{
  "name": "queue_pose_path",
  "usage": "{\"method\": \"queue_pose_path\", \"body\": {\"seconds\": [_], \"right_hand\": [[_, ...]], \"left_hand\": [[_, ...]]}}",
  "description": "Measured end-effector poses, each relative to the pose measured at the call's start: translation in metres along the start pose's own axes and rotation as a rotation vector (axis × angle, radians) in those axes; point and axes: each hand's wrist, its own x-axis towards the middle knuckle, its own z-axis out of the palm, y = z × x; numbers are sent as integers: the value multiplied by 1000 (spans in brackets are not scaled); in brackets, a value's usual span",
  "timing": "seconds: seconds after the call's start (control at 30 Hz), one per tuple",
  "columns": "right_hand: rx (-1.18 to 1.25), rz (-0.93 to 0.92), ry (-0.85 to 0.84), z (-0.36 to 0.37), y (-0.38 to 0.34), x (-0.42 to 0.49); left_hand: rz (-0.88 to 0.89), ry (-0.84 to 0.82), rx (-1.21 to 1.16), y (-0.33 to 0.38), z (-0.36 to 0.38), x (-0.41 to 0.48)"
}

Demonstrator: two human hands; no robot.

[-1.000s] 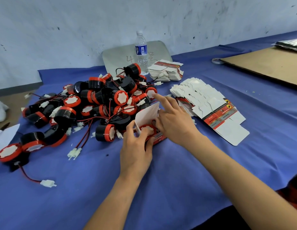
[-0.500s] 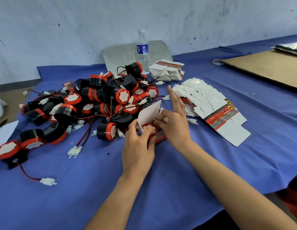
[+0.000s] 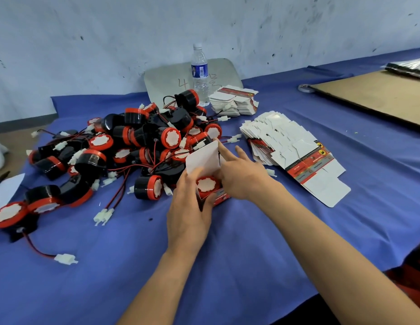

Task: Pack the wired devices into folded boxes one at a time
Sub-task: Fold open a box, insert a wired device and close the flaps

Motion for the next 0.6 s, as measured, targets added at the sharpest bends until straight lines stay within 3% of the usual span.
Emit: {"method": "queue_pose_path", "body": {"seconds": [0.17,0.33,0.43,0.5,0.6], "right_hand": [[138,-62,22,5,6,-8],[474,-259,483,51,8,-11],[609,-359,658,62,13,-15],[724,-343,676,62,15,-15],[1092,-180,582,62,22,-9]], "left_hand": [[-186,-9,-119,-6,1,1],[-125,-13,-122,-9,2,4],[-116,-71,-114,-10,2,7],[-140,-74,-128,-10,2,7],[-145,-60,-165,-9,2,9]]}}
